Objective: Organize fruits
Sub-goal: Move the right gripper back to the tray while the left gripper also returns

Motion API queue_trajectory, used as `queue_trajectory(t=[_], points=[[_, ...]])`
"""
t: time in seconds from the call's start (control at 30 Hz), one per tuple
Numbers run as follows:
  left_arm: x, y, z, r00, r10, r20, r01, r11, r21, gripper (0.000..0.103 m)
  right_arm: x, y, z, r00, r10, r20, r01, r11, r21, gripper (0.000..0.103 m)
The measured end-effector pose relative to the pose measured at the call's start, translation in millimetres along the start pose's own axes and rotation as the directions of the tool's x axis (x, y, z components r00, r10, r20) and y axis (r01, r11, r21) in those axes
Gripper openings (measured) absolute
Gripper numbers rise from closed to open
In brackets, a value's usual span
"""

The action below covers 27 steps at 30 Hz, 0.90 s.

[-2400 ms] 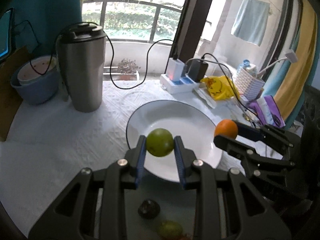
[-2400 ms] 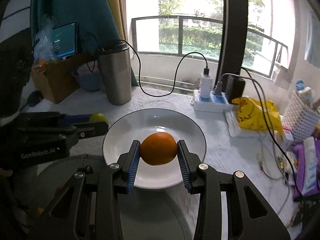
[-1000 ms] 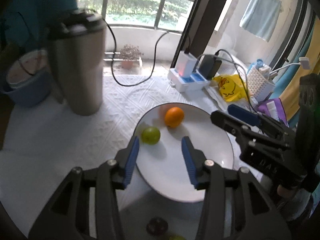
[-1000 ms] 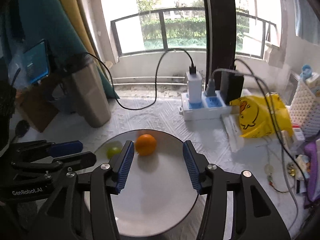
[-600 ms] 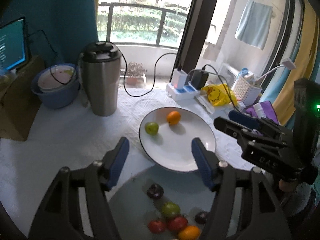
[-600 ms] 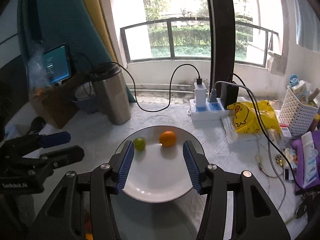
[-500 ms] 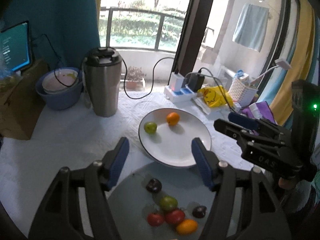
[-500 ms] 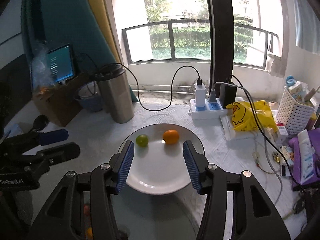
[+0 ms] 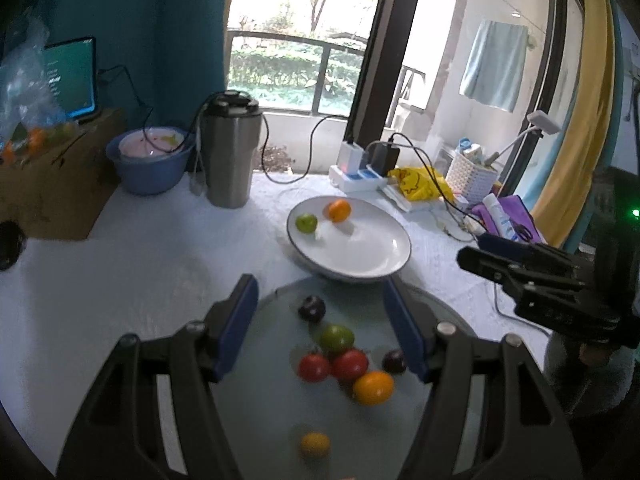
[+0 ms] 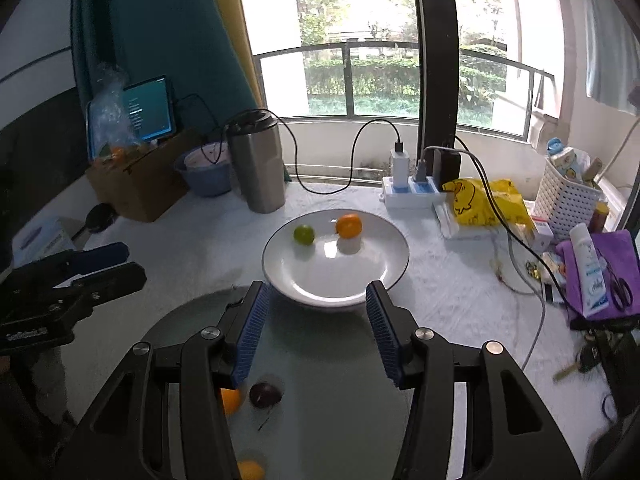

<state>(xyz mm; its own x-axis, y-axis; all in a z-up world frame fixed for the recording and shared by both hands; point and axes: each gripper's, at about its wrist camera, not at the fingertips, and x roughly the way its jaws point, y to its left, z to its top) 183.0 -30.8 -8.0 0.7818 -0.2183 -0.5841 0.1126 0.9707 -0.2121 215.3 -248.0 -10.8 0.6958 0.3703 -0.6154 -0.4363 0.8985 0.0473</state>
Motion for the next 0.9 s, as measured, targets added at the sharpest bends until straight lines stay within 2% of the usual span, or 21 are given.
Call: queue_trajectory(t=[0.37,0.63,0.9], points=[[-6,3,-45,0.999,-0.008,-0.048,0.007,1.0,-0.02,0.066,-22,21,-39,1.0,0.004,-0.019,-0.004,1.0,-0.002,0.054],[-1,1,-75,0.995,-0.006,-0.104,0.006,1.0,-0.002,0.066,-16,35,-70,0.997,0.008,-0.082,-0.009,1.0,-0.01,0.054],[8,0,-94,0.988,0.034,-0.152,-0.029,0.999,0.036,0.066,-11,38,-96,0.991,0.017,-0.133,-0.015,1.0,0.015,0.054]])
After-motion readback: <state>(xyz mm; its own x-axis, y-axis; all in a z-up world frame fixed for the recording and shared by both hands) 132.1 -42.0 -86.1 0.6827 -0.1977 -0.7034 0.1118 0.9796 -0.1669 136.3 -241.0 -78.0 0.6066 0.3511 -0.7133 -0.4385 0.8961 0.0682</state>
